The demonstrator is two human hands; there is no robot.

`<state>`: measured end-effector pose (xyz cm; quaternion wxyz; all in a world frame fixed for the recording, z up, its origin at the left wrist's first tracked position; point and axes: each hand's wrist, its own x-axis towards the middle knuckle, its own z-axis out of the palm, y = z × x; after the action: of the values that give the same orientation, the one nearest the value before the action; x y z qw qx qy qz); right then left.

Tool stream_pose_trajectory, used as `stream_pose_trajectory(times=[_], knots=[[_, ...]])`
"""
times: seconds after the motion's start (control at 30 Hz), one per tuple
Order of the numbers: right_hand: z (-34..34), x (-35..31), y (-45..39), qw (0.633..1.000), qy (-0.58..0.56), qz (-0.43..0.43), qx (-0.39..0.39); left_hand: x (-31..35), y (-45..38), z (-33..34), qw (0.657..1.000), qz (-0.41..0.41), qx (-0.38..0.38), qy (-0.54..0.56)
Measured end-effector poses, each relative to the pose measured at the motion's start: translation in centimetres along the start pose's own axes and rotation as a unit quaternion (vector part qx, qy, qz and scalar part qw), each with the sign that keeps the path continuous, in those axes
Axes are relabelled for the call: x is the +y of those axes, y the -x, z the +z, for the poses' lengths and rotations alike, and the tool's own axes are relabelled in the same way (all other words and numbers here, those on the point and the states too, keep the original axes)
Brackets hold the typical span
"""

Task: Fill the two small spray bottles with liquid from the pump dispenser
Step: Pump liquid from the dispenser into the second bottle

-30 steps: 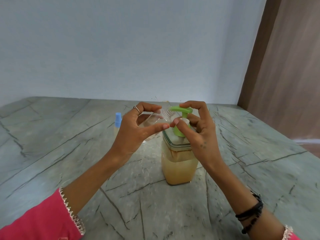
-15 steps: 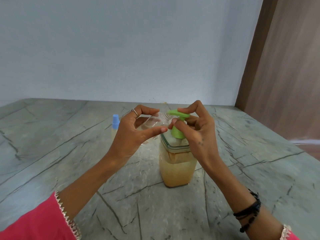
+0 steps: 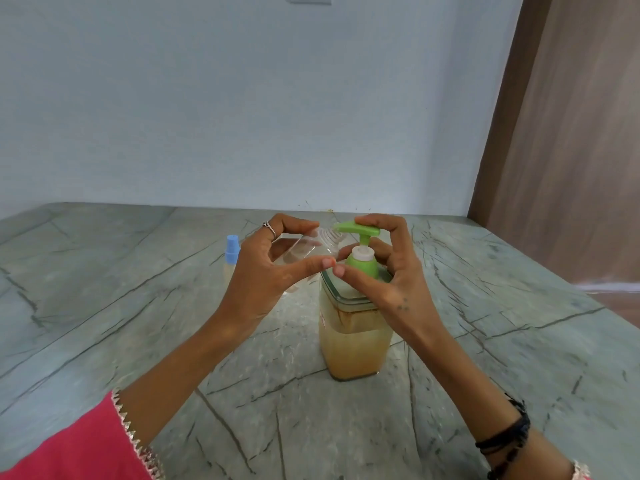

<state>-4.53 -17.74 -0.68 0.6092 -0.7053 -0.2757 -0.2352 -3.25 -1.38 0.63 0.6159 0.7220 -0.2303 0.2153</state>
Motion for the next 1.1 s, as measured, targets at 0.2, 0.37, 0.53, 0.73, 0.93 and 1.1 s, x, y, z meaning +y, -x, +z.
stream_pose_trajectory(times=[0.2, 0.37, 0.53, 0.73, 0.93, 1.1], knots=[[0.04, -0.37, -0.37, 0.997, -0.068, 0.020, 0.028, -0.07, 0.00, 0.04, 1.000, 0.001, -0.003, -0.002], [0.11, -0.53, -0.70, 0.995, -0.076, 0.035, 0.045, -0.34, 0.06, -0.01, 1.000, -0.005, -0.006, -0.009], [0.16, -0.32, -0.49, 0.997, -0.071, 0.021, 0.031, -0.44, -0.02, -0.07, 1.000, -0.006, -0.005, 0.000], [0.11, -0.26, -0.24, 0.999, -0.050, 0.001, 0.016, -0.49, -0.10, -0.08, 1.000, 0.001, 0.001, 0.001], [-0.02, -0.02, -0.27, 1.000, -0.022, -0.004, 0.016, -0.16, -0.02, 0.01, 1.000, 0.012, 0.004, -0.006], [0.08, -0.14, -0.47, 0.999, -0.038, 0.006, 0.028, -0.10, 0.01, -0.01, 1.000, 0.011, 0.002, -0.010]])
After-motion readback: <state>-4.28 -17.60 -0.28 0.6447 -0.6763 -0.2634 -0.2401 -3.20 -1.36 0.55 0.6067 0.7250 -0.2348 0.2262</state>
